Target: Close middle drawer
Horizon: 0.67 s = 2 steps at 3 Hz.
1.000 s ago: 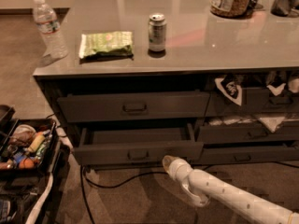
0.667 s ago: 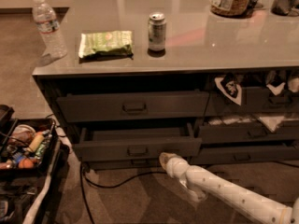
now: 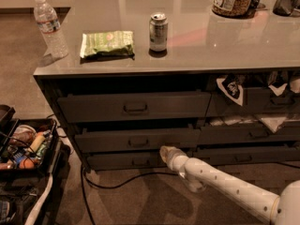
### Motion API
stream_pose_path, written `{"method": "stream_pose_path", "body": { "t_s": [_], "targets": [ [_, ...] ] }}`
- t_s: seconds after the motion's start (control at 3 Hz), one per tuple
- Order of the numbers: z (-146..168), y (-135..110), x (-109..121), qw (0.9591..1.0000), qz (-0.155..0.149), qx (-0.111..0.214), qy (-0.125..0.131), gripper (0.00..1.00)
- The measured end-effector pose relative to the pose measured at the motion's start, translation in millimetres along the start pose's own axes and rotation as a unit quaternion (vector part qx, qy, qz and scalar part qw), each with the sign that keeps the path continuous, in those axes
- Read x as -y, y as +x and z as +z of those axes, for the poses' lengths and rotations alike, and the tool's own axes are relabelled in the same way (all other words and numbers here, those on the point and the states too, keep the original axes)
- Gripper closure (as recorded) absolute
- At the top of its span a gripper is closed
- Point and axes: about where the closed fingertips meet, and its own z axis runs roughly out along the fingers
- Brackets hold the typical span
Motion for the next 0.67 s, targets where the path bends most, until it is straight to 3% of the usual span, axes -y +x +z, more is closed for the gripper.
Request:
{"method": "stream_pose_path", "body": {
  "t_s": [0.33, 0.67],
  "targets": [
    [19.2, 7.8, 24.5, 0.9995, -0.02, -0.025, 0.004, 1.0],
    [19.2, 7.8, 24.5, 0.9995, -0.02, -0.025, 0.004, 1.0]
  ]
}}
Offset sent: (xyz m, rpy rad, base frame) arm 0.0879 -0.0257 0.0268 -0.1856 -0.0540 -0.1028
